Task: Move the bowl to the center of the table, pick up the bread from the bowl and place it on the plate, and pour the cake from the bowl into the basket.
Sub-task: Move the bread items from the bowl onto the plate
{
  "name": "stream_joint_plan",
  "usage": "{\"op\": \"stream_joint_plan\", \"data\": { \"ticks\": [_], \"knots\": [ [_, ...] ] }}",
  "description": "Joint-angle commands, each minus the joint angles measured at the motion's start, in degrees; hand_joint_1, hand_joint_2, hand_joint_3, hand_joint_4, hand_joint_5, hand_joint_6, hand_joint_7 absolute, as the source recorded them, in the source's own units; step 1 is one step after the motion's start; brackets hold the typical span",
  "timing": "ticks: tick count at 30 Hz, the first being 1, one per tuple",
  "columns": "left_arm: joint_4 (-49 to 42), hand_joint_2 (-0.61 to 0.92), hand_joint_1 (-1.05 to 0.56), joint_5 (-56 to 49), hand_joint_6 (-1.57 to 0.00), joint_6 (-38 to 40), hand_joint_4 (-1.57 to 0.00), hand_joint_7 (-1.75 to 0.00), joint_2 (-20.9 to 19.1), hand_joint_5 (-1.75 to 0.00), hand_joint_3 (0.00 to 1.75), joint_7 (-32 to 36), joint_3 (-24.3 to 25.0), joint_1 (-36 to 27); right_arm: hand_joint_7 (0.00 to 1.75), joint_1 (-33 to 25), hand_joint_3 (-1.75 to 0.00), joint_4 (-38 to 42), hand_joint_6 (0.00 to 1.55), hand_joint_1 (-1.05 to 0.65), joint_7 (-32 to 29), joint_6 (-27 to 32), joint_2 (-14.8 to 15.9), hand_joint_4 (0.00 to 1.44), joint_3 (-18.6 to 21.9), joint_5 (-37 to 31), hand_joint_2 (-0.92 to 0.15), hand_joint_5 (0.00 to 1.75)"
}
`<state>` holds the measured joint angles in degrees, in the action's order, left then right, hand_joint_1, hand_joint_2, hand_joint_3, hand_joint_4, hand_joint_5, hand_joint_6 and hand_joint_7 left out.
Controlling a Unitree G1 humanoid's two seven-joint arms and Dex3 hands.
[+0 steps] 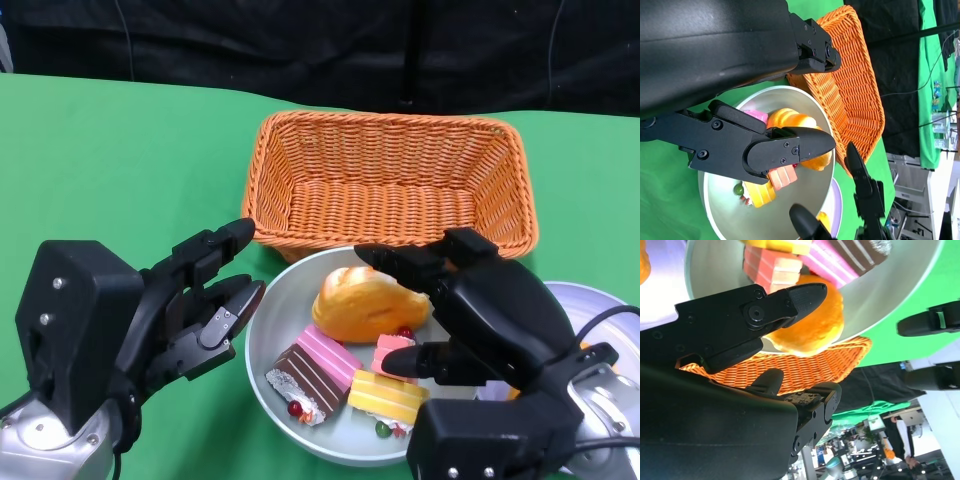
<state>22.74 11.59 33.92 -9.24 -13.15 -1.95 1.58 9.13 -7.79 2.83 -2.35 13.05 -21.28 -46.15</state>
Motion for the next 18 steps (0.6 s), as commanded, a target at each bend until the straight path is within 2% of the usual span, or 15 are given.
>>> {"op": "stream_joint_plan", "data": {
  "ticks": [1,5,8,18],
  "knots": [
    [0.72,0.92,-0.56,0.14,-0.20,0.19,0.00,0.00,-0.58,-0.45,0.57,0.14,0.56,-0.47,0.22,1.97,0.00,3.47,0.34,-0.58,-2.70,-1.47,-0.24,0.11,-0.75,-0.35,-0.91,0.87],
    [0.68,0.92,-0.56,0.07,-0.20,0.14,0.00,0.00,-0.55,-0.44,0.57,0.17,0.49,-0.47,0.22,2.50,0.00,4.66,0.34,-0.58,-3.68,-1.92,-0.10,0.10,-1.06,-0.19,-0.91,0.88],
    [0.81,0.92,-0.57,-0.30,-0.19,-0.19,0.00,0.00,-0.57,-0.45,0.57,0.21,0.05,-0.63,0.19,5.42,0.00,10.26,0.31,-0.57,-5.23,-2.17,-1.07,0.10,-2.21,-0.81,-0.91,0.88],
    [1.24,0.92,-0.56,-0.08,-0.18,-0.08,0.00,0.00,-0.04,-0.41,0.59,0.69,0.29,-0.93,0.16,8.25,0.00,16.31,0.32,-0.56,-5.31,-0.21,-2.34,0.11,-4.44,-1.11,-0.91,0.85]
  ]
}}
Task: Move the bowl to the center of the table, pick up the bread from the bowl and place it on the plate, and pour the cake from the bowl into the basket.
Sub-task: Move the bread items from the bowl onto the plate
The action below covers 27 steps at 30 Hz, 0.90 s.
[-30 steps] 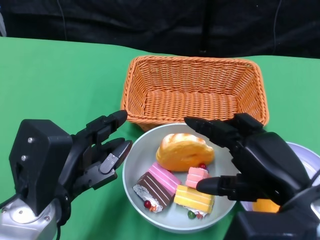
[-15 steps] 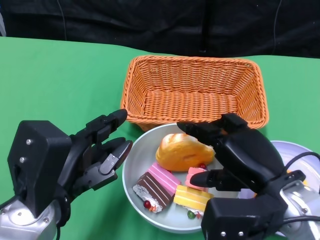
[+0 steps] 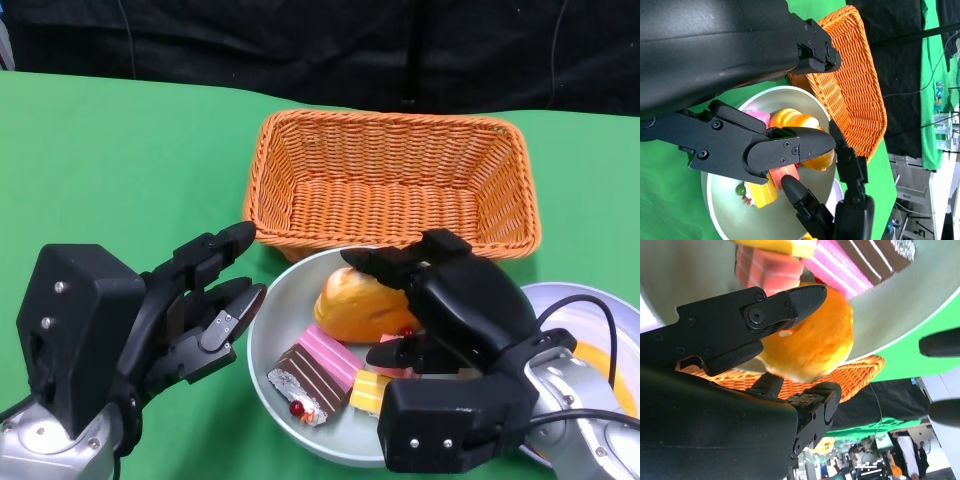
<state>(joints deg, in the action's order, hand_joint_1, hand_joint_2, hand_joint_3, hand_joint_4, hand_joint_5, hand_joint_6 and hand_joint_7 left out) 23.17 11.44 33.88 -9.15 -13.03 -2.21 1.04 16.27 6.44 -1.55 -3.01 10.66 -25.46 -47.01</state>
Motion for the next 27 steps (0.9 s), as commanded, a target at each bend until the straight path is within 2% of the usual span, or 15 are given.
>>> {"op": "stream_joint_plan", "data": {
  "ticks": [1,8,16,22,23,24,25,26,27],
  "knots": [
    [0.88,0.92,-0.56,0.19,-0.18,-0.06,0.00,0.00,-0.05,-0.42,0.59,0.58,0.67,-0.48,0.16,1.13,0.00,2.60,0.32,-0.56,-1.17,0.52,-0.06,0.11,-0.47,-0.35,-0.91,0.85],
    [1.41,0.92,-0.56,-0.25,-0.19,-0.29,0.00,0.00,-0.21,-0.44,0.58,0.79,0.55,-0.80,0.13,0.58,0.00,3.82,0.34,-0.56,-2.36,0.28,0.26,0.15,-1.75,-0.36,-0.92,0.80],
    [1.88,0.92,-0.55,0.10,-0.18,0.55,0.00,0.00,-0.04,-0.44,0.59,1.06,0.58,-0.51,0.12,-2.61,0.00,0.91,0.38,-0.55,-1.64,-1.08,1.16,0.18,-2.36,0.59,-0.91,0.79],
    [2.01,0.92,-0.55,0.05,-0.18,0.91,0.00,0.00,0.06,-0.45,0.59,1.16,0.54,-0.43,0.11,-3.98,0.00,1.01,0.44,-0.53,-4.54,-3.32,1.41,0.24,-2.18,0.28,-0.91,0.76],
    [1.89,0.92,-0.55,0.03,-0.18,0.80,0.00,0.00,0.00,-0.45,0.59,1.13,0.54,-0.43,0.16,-4.04,0.00,1.77,0.58,-0.40,-6.11,-4.49,1.27,0.41,-1.97,0.60,-0.92,0.79],
    [1.83,0.92,-0.55,0.07,-0.18,0.78,0.00,0.00,-0.03,-0.45,0.59,1.10,0.59,-0.46,0.17,-4.06,0.00,2.72,0.65,-0.34,-8.39,-6.08,1.08,0.50,-1.73,0.91,-0.92,0.81],
    [1.80,0.92,-0.55,0.13,-0.18,0.83,0.00,0.00,0.02,-0.45,0.59,1.15,0.65,-0.52,0.20,-3.94,0.00,3.78,0.78,-0.25,-11.15,-7.89,0.98,0.57,-1.51,0.98,-0.92,1.07],
    [1.79,0.92,-0.55,0.16,-0.18,0.84,0.00,0.00,0.04,-0.45,0.58,1.16,0.69,-0.56,0.30,-3.79,-0.12,4.58,1.00,-0.16,-13.34,-9.25,0.92,0.72,-1.36,0.93,-0.92,1.27],
    [1.77,0.92,-0.55,0.19,-0.18,0.84,0.00,0.00,0.06,-0.45,0.58,1.16,0.71,-0.59,0.40,-3.64,-0.31,5.24,1.08,-0.12,-14.85,-10.19,0.91,0.80,-1.29,0.84,-0.84,1.35]
  ]
}}
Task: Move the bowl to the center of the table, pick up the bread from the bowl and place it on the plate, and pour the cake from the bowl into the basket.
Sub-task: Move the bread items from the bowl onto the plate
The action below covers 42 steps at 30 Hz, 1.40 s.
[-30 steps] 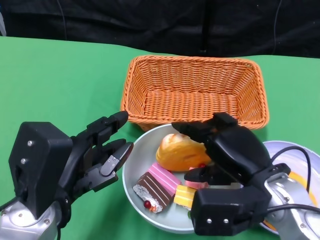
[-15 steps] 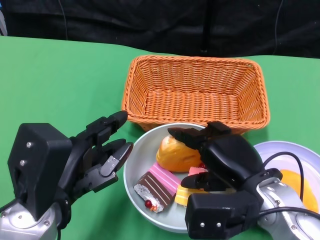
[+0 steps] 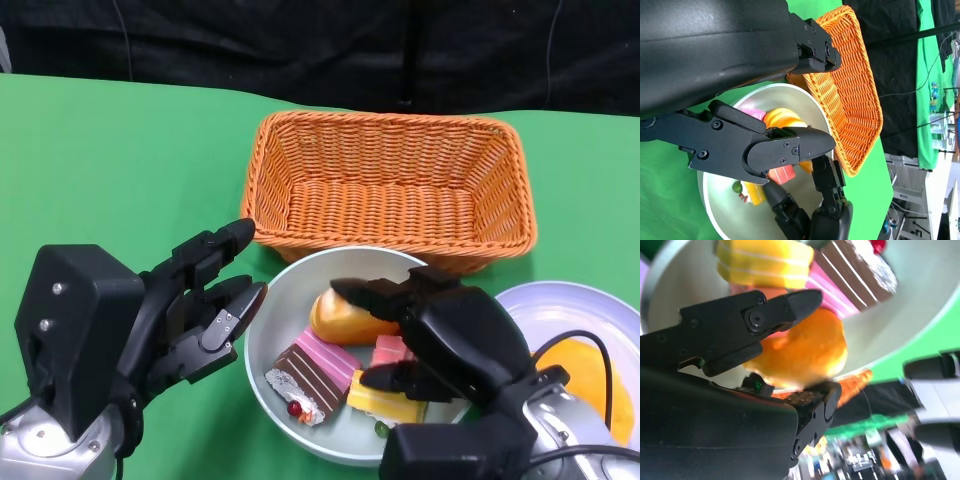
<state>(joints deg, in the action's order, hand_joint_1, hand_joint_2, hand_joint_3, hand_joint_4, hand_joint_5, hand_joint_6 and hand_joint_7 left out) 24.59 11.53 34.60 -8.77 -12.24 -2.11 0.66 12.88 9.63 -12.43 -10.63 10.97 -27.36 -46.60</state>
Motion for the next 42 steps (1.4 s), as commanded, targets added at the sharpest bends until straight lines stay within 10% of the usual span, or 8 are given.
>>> {"op": "stream_joint_plan", "data": {
  "ticks": [1,4,10,21,30,42],
  "knots": [
    [0.33,0.92,-0.55,0.10,-0.18,0.05,0.00,0.00,-0.36,-0.45,0.58,0.30,0.59,-0.20,0.47,-0.06,-0.56,2.67,1.11,-0.10,-6.01,-3.64,0.66,0.84,0.62,-0.01,-0.73,1.39],
    [0.21,0.92,-0.56,0.08,-0.18,-0.14,0.00,0.00,-0.45,-0.44,0.58,0.15,0.53,-0.14,0.93,0.21,-1.11,3.89,1.06,-0.10,-10.66,-5.61,0.48,0.92,0.68,-0.84,-0.48,1.63],
    [0.11,0.92,-0.56,0.14,-0.18,-0.19,0.00,0.00,-0.63,-0.45,0.58,-0.08,0.60,-0.02,1.71,1.06,-1.21,5.96,0.78,-0.13,-20.57,-9.50,-0.39,0.99,0.62,-2.08,-0.38,1.75],
    [0.20,0.92,-0.55,0.15,-0.18,0.10,0.00,0.00,-0.51,-0.43,0.58,0.12,0.53,-0.02,1.75,1.71,-1.51,1.36,0.79,-0.17,-30.47,-18.11,0.39,1.03,2.75,-1.99,-0.20,1.75],
    [-0.32,0.92,-0.55,0.42,-0.18,-0.52,0.00,0.00,-0.45,-0.42,0.59,-0.09,0.99,0.16,1.73,-3.39,-1.74,-11.09,0.81,-0.22,-22.93,-20.34,-0.11,1.02,7.53,5.74,-0.13,1.75],
    [-3.48,0.92,-0.60,-13.11,-0.25,-21.99,0.00,-0.03,-3.79,-0.74,0.53,1.50,-2.47,-2.43,1.68,-14.44,-1.75,-23.73,0.84,-0.15,-11.49,-21.30,1.41,1.06,17.25,14.66,-0.14,1.75]
  ]
}}
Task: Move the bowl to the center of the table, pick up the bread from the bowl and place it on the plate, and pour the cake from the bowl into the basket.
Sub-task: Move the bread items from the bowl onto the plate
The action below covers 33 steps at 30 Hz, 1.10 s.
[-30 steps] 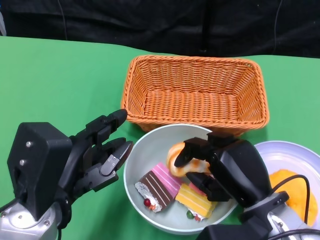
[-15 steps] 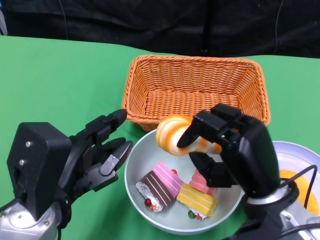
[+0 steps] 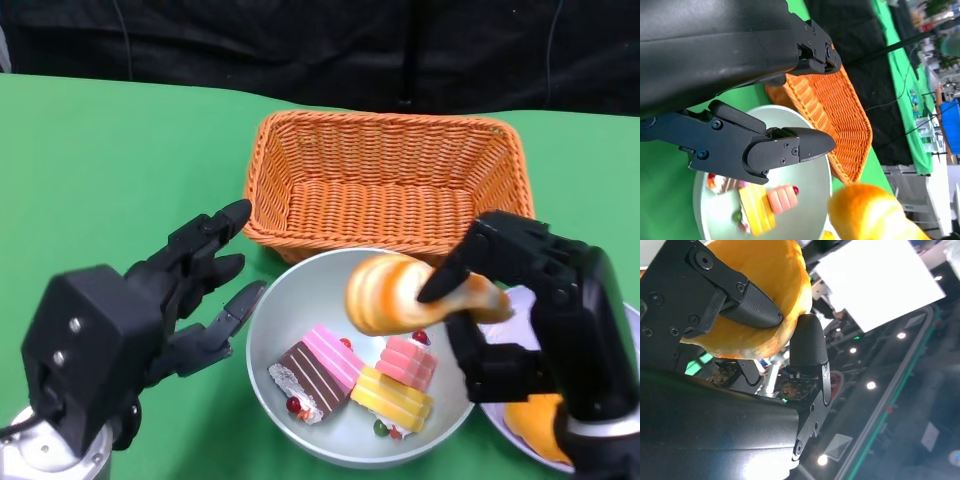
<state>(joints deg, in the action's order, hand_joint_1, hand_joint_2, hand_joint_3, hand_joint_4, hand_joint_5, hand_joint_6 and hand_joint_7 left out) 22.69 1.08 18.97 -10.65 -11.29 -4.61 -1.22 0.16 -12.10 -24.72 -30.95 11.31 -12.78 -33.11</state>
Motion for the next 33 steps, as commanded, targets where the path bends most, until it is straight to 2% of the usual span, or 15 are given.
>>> {"op": "stream_joint_plan", "data": {
  "ticks": [1,6,12,15,17,25,30,33],
  "knots": [
    [-2.62,0.92,-0.63,-3.51,-0.25,-9.70,0.00,-0.04,-2.34,-0.77,0.51,0.21,-0.01,-0.72,1.67,-2.53,-1.75,-2.63,0.85,-0.14,1.13,-1.04,1.12,1.05,3.58,1.13,-0.12,1.75],
    [-7.52,0.92,-0.64,-5.23,-0.25,-22.53,0.00,-0.03,-4.84,-0.78,0.47,-2.36,-0.26,-0.62,1.67,-5.44,-1.75,-4.80,0.86,-0.08,3.48,-0.78,1.09,1.06,7.47,2.95,-0.11,1.75],
    [-16.59,0.92,-0.60,-9.03,-0.32,-42.66,0.00,-0.07,-11.69,-0.78,0.44,-6.94,-1.02,2.98,1.65,-7.11,-1.75,-6.56,0.88,-0.02,4.93,0.01,0.55,1.06,12.62,5.27,-0.09,1.75],
    [-20.32,0.92,-0.59,-10.41,-0.33,-49.21,0.00,-0.08,-13.85,-0.78,0.42,-7.77,-1.12,4.59,1.65,-7.23,-1.75,-6.32,0.88,0.00,5.14,0.08,0.29,1.06,14.13,5.13,-0.10,1.75],
    [-23.40,0.92,-0.58,-12.00,-0.36,-53.99,0.00,-0.09,-15.95,-0.85,0.32,-8.27,-1.22,6.17,1.61,-7.40,-1.75,-5.72,0.89,-0.01,4.95,0.57,0.40,1.06,15.55,4.57,-0.07,1.75],
    [-32.47,0.92,-0.68,-19.48,-0.42,-67.90,-0.04,-0.11,-19.25,-0.89,0.25,-5.68,-1.50,10.61,1.58,-8.14,-1.75,-2.05,0.87,-0.07,6.59,2.97,2.81,1.04,19.39,2.13,-0.06,1.75],
    [-36.13,0.92,-0.71,-25.23,-0.46,-74.07,-0.10,-0.11,-19.59,-0.85,0.24,-1.81,-1.20,12.54,1.60,-7.54,-1.74,3.69,0.89,-0.09,5.64,4.30,5.00,1.05,19.90,-1.42,-0.05,1.75],
    [-37.54,0.92,-0.70,-27.65,-0.46,-76.22,-0.12,-0.10,-19.57,-0.83,0.25,0.01,-1.43,13.42,1.63,-6.56,-1.69,8.04,0.87,-0.12,3.23,3.85,6.72,1.05,19.55,-4.80,-0.10,1.75]
  ]
}}
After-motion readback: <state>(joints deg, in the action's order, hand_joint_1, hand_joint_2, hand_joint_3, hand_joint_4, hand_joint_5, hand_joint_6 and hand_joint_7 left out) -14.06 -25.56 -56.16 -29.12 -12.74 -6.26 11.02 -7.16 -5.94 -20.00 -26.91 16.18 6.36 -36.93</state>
